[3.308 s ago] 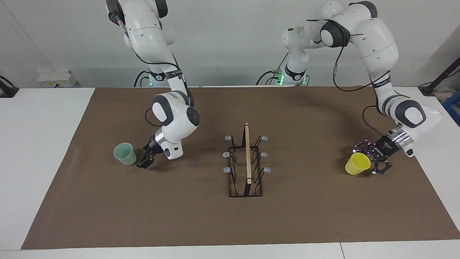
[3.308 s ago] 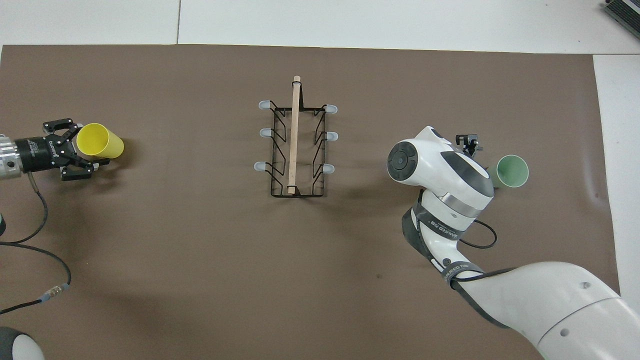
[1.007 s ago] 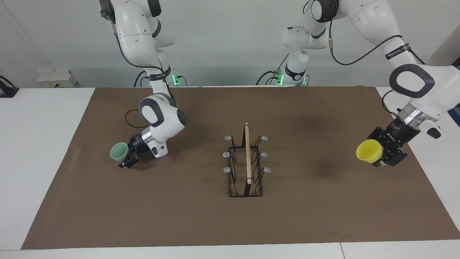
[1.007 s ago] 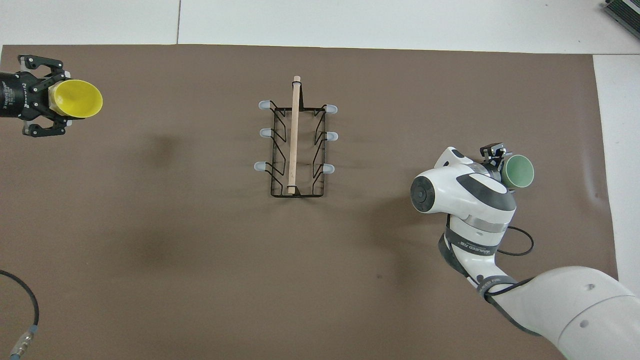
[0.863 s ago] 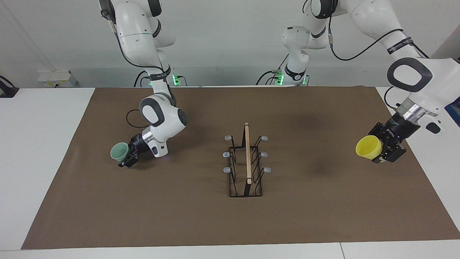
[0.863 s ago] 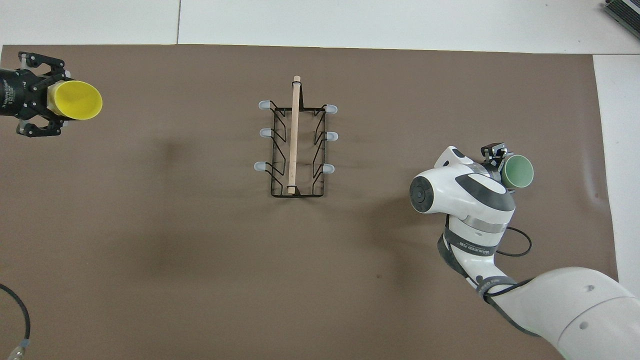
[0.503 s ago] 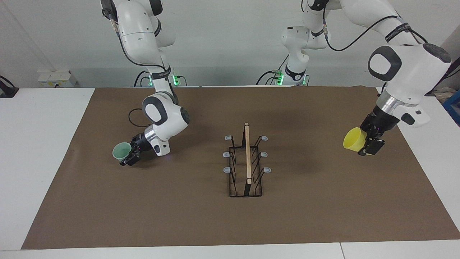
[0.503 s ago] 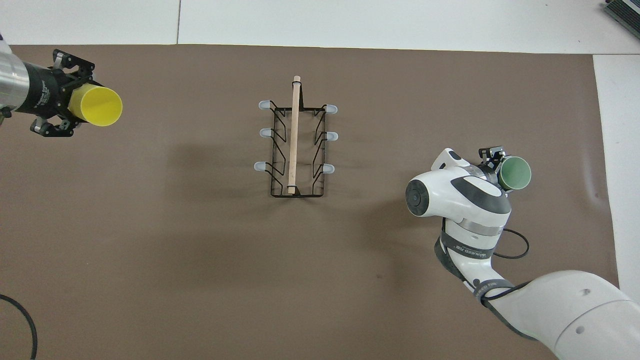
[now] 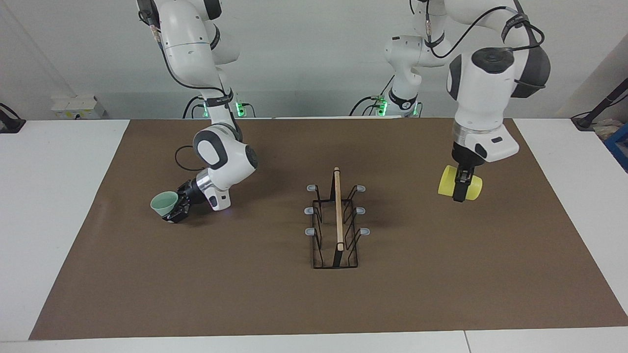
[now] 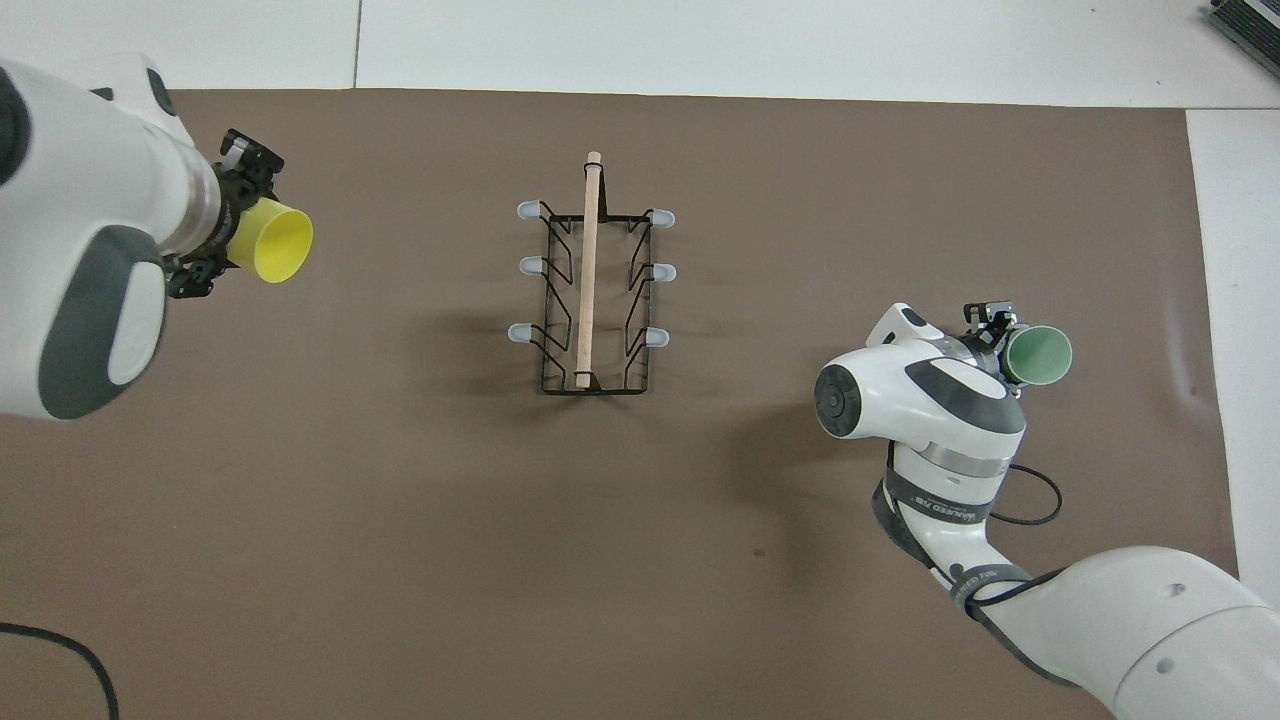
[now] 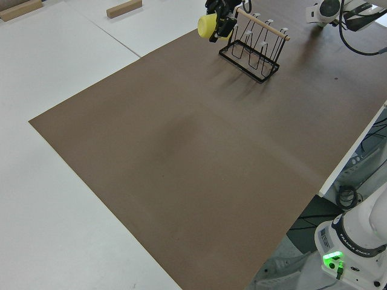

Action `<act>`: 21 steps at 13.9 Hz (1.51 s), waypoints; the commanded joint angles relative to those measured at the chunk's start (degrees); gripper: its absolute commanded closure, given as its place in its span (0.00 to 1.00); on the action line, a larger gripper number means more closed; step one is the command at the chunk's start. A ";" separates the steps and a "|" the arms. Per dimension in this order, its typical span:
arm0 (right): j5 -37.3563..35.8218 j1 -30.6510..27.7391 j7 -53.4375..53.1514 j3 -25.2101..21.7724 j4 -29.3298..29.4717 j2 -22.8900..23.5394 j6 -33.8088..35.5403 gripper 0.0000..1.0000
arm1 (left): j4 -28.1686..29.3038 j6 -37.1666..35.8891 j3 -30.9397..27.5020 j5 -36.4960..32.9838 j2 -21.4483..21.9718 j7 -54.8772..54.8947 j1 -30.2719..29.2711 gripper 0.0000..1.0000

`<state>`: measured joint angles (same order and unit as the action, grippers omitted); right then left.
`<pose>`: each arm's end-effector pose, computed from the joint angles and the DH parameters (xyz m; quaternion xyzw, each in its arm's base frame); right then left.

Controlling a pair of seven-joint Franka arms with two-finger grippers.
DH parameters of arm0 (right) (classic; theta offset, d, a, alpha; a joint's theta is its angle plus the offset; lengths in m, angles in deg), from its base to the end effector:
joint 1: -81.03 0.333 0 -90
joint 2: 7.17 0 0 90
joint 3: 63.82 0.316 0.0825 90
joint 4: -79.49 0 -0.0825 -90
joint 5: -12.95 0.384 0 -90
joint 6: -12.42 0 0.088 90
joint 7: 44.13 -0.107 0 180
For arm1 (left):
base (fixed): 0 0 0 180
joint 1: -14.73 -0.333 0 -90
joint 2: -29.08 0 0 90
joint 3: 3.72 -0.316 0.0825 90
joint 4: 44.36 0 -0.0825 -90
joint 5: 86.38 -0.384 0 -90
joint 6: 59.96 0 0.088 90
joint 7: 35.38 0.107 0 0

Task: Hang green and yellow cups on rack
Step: 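Carry the yellow cup to the rack while the right gripper lifts the green cup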

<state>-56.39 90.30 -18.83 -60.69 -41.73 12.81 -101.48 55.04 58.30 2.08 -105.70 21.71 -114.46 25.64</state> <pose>0.5504 0.0613 0.2432 0.6488 0.5882 -0.2400 0.4190 0.6017 -0.1594 0.5197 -0.8727 -0.4544 -0.1769 0.0260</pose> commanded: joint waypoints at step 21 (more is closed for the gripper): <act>65.27 -0.83 4.40 4.61 17.41 -13.30 -3.26 1.00 | 19.86 14.98 18.01 -42.28 2.97 -37.26 0.25 1.00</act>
<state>2.79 90.77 -16.35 -56.37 -26.09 0.25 -104.32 74.49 72.48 19.59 -145.23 24.91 -147.40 25.66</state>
